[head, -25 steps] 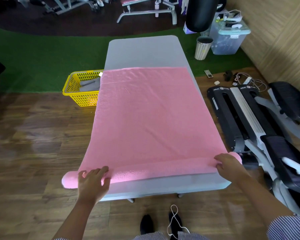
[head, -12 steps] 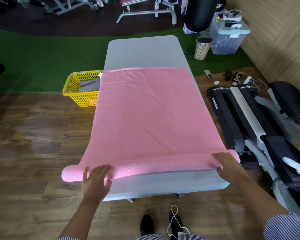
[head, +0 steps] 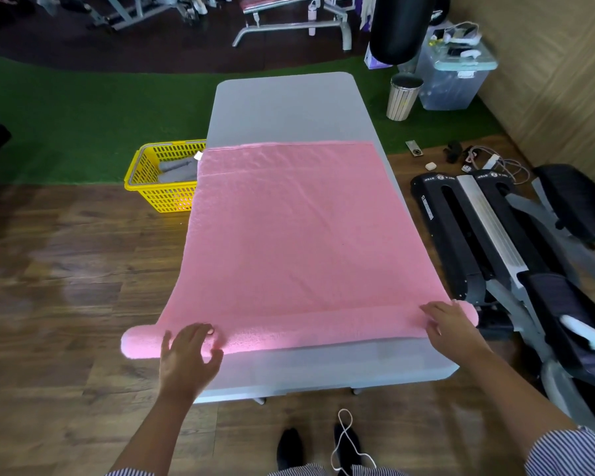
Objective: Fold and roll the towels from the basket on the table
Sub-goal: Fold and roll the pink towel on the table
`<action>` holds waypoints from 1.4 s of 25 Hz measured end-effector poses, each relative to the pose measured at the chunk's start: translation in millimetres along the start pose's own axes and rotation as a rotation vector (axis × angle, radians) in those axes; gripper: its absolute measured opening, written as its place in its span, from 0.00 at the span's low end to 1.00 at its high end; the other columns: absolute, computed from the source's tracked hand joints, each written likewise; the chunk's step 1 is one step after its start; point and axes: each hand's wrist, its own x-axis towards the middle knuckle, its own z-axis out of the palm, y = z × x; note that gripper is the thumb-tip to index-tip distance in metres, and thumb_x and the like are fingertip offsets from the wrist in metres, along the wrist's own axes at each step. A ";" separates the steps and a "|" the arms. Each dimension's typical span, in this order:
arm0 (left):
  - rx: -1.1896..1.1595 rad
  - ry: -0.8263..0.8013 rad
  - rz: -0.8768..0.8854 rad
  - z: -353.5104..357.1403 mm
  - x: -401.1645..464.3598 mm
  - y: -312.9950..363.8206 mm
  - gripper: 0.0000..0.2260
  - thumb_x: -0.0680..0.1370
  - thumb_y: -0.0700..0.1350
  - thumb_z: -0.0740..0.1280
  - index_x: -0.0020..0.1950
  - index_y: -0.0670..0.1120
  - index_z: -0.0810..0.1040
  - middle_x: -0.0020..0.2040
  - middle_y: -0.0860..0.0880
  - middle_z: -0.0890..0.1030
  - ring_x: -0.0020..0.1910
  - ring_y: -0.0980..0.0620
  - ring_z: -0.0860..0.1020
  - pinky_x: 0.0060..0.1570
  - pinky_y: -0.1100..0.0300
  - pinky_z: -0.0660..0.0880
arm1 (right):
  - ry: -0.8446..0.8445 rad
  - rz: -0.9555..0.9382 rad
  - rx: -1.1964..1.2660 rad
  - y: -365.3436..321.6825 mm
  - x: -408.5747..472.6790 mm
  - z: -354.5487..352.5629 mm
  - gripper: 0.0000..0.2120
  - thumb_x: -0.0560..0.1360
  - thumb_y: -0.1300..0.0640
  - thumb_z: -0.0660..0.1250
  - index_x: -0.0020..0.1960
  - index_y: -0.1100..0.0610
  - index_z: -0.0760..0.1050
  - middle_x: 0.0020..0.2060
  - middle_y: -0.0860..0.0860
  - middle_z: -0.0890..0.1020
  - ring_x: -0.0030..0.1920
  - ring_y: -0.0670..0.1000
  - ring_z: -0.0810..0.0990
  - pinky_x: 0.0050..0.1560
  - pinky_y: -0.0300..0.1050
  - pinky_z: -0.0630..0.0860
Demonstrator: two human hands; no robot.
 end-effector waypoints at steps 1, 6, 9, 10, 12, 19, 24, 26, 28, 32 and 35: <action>-0.004 -0.018 0.005 1.8 -0.6 -1.0 0.16 0.66 0.48 0.71 0.51 0.44 0.81 0.51 0.48 0.82 0.51 0.47 0.81 0.62 0.33 0.64 | -0.034 0.013 0.032 0.9 -0.6 0.8 0.20 0.75 0.59 0.61 0.67 0.55 0.69 0.65 0.50 0.73 0.66 0.51 0.69 0.74 0.50 0.51; 0.032 -0.048 0.011 -6.6 -2.7 4.6 0.13 0.67 0.47 0.70 0.50 0.46 0.81 0.44 0.50 0.84 0.44 0.50 0.82 0.58 0.36 0.69 | -0.073 0.092 -0.015 -1.7 -2.2 -7.2 0.22 0.75 0.58 0.64 0.68 0.53 0.68 0.67 0.48 0.72 0.67 0.51 0.68 0.71 0.46 0.60; 0.051 -0.068 0.040 -15.5 -1.7 2.9 0.17 0.69 0.52 0.57 0.48 0.47 0.82 0.39 0.53 0.84 0.39 0.51 0.82 0.56 0.41 0.70 | -0.155 0.078 -0.116 -3.1 -1.7 -17.4 0.20 0.76 0.55 0.61 0.67 0.53 0.70 0.65 0.47 0.74 0.64 0.51 0.72 0.66 0.44 0.66; 0.048 -0.043 0.046 -15.2 -0.4 0.0 0.18 0.69 0.52 0.57 0.49 0.47 0.82 0.42 0.52 0.84 0.42 0.51 0.82 0.57 0.41 0.70 | -0.170 0.058 -0.119 -2.6 -1.1 -19.9 0.19 0.75 0.55 0.61 0.66 0.53 0.70 0.64 0.47 0.74 0.63 0.51 0.73 0.65 0.45 0.67; 0.022 -0.001 0.027 -13.8 1.2 -3.7 0.19 0.70 0.51 0.57 0.53 0.45 0.81 0.50 0.49 0.83 0.49 0.49 0.81 0.60 0.42 0.69 | -0.068 -0.025 -0.091 -0.1 2.3 -18.3 0.18 0.73 0.59 0.63 0.63 0.53 0.73 0.61 0.48 0.76 0.59 0.53 0.74 0.63 0.48 0.70; 0.016 -0.122 -0.027 0.5 -4.5 4.3 0.26 0.60 0.45 0.79 0.57 0.45 0.81 0.54 0.49 0.83 0.54 0.49 0.81 0.65 0.38 0.66 | 0.025 -0.053 0.098 1.5 -2.4 0.5 0.18 0.74 0.63 0.64 0.64 0.59 0.74 0.62 0.52 0.76 0.64 0.53 0.72 0.70 0.45 0.60; 0.037 -0.153 -0.024 -9.6 -3.6 9.1 0.18 0.66 0.51 0.67 0.52 0.45 0.83 0.45 0.49 0.85 0.45 0.48 0.83 0.57 0.40 0.71 | -0.021 -0.002 -0.069 1.0 -7.9 -4.3 0.23 0.73 0.60 0.63 0.68 0.54 0.70 0.66 0.49 0.73 0.66 0.51 0.70 0.70 0.42 0.60; 0.043 -0.181 -0.022 -15.6 -0.3 5.2 0.21 0.67 0.55 0.58 0.50 0.47 0.83 0.42 0.51 0.85 0.42 0.48 0.83 0.55 0.41 0.73 | -0.050 0.004 -0.166 -4.4 -7.1 -12.1 0.20 0.75 0.57 0.61 0.67 0.52 0.71 0.65 0.47 0.74 0.65 0.50 0.71 0.68 0.42 0.61; 0.045 -0.132 -0.007 -17.1 3.0 1.1 0.22 0.68 0.55 0.56 0.52 0.48 0.82 0.47 0.51 0.84 0.47 0.48 0.82 0.57 0.39 0.71 | -0.084 -0.010 -0.204 -7.2 -7.8 -18.4 0.20 0.75 0.57 0.60 0.66 0.51 0.71 0.64 0.47 0.74 0.65 0.50 0.71 0.68 0.43 0.61; 0.018 -0.038 0.033 -12.8 1.2 4.7 0.18 0.69 0.50 0.57 0.52 0.48 0.80 0.52 0.51 0.82 0.53 0.49 0.80 0.61 0.41 0.68 | 0.098 -0.094 -0.062 -1.9 1.4 -10.4 0.18 0.71 0.64 0.63 0.60 0.56 0.76 0.58 0.52 0.78 0.59 0.56 0.76 0.66 0.53 0.67; 0.032 -0.085 0.034 -3.2 -4.2 6.9 0.22 0.62 0.48 0.75 0.55 0.46 0.80 0.53 0.49 0.82 0.54 0.48 0.80 0.61 0.38 0.68 | -0.007 -0.036 0.011 -2.9 0.0 -2.6 0.19 0.75 0.62 0.60 0.65 0.57 0.72 0.63 0.51 0.75 0.65 0.52 0.71 0.72 0.50 0.54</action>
